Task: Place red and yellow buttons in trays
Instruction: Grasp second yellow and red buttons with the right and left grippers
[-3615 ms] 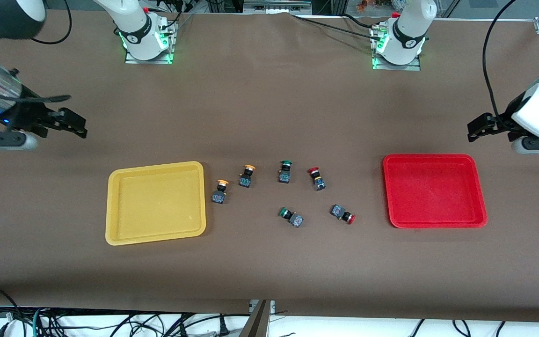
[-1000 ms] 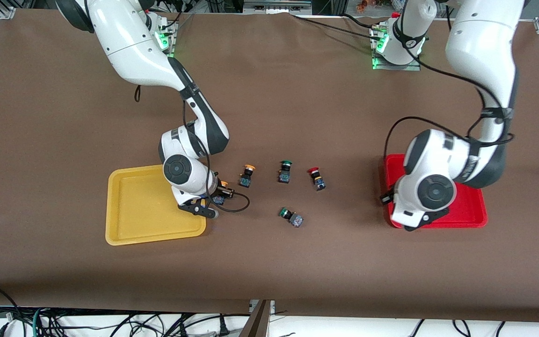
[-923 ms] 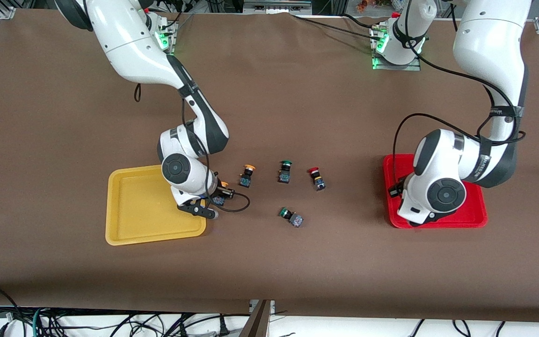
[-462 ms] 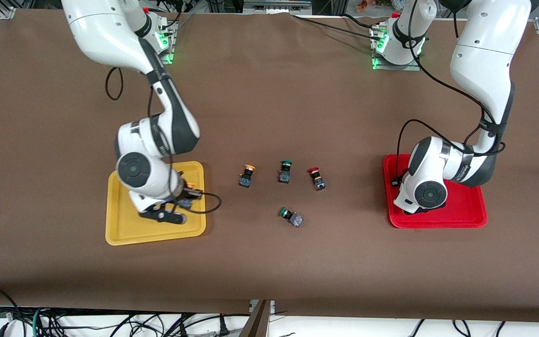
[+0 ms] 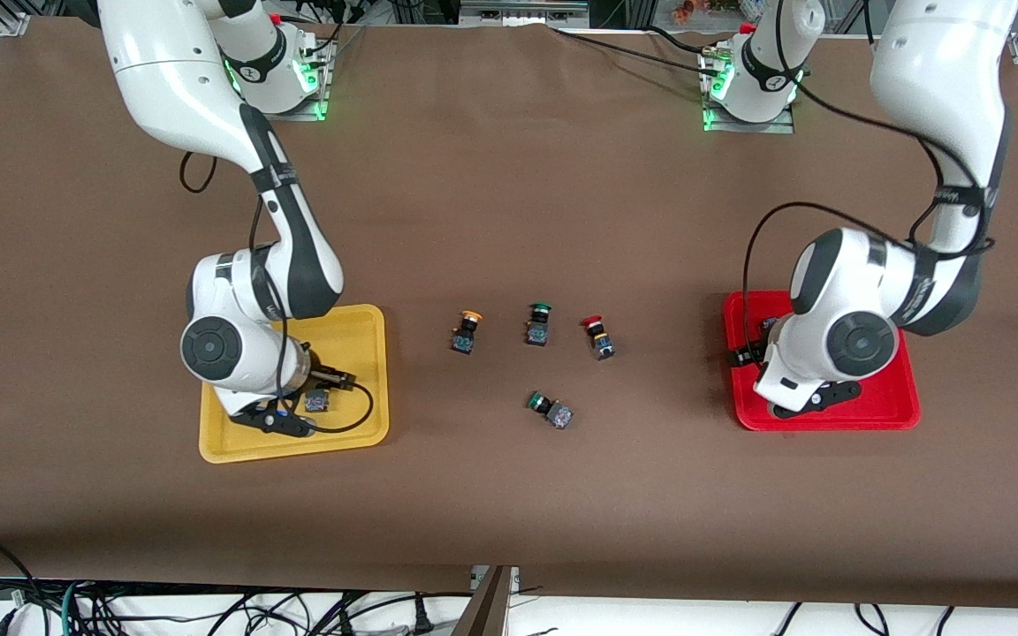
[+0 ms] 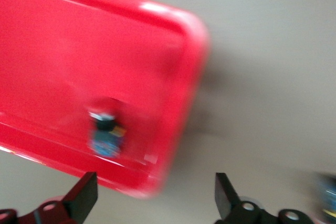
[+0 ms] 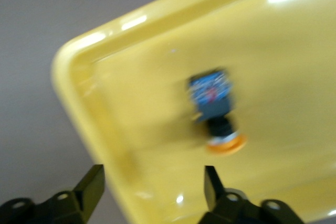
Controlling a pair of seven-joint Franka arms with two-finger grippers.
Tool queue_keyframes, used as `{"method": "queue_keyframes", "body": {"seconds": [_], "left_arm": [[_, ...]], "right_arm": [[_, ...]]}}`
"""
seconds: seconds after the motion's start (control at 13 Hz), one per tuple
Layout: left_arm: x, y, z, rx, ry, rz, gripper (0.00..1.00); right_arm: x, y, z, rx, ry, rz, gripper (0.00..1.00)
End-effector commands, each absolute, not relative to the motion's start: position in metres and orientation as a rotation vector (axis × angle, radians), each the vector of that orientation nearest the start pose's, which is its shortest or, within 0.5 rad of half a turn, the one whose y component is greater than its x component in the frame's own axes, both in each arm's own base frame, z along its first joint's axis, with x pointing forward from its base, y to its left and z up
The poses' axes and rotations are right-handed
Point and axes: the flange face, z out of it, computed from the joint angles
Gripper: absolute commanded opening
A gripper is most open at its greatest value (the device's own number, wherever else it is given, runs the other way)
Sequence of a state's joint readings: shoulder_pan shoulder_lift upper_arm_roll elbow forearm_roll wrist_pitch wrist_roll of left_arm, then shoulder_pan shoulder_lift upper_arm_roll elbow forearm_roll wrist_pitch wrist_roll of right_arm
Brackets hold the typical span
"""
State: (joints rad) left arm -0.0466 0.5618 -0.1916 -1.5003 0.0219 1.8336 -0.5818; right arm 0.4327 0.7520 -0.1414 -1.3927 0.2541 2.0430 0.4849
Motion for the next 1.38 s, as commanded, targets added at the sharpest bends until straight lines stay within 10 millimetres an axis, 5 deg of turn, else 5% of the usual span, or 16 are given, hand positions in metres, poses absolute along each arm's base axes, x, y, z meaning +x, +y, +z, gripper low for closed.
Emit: {"method": "queue_keyframes", "body": {"seconds": [0.0,0.23,0.38,0.69,0.92,1.0,1.08,1.15,1.23,1.31], "left_arm": [[0.665,-0.196,0.335,-3.202,-0.622,0.455,1.00],[0.663,-0.282,0.297,-3.275,-0.717,0.206,1.00],[0.653,-0.315,0.260,-3.270,-0.755,0.191,1.00],[0.613,-0.323,0.212,-3.198,-0.670,0.341,1.00],[0.602,-0.327,0.198,-3.153,-0.582,0.322,1.00],[0.599,-0.329,0.193,-3.146,-0.561,0.320,1.00],[0.597,-0.329,0.183,-3.138,-0.559,0.332,1.00],[0.594,-0.334,0.180,-3.139,-0.530,0.334,0.74],[0.593,-0.336,0.180,-3.135,-0.527,0.330,0.24],[0.593,-0.336,0.181,-3.137,-0.525,0.328,0.08]], "right_arm": [[0.659,0.306,0.282,-2.902,0.611,0.274,0.98],[0.636,0.373,0.261,-2.858,0.714,0.213,0.98],[0.618,0.409,0.231,-2.862,0.702,0.162,0.98],[0.597,0.424,0.183,-2.904,0.646,0.084,0.98],[0.594,0.418,0.174,-2.944,0.624,0.083,0.96],[0.591,0.418,0.170,-2.950,0.624,0.091,0.81],[0.591,0.417,0.170,-2.953,0.620,0.097,0.46],[0.590,0.417,0.172,-2.954,0.621,0.099,0.17],[0.591,0.417,0.175,-2.954,0.618,0.100,0.08],[0.592,0.413,0.180,-2.969,0.607,0.127,0.03]]}}
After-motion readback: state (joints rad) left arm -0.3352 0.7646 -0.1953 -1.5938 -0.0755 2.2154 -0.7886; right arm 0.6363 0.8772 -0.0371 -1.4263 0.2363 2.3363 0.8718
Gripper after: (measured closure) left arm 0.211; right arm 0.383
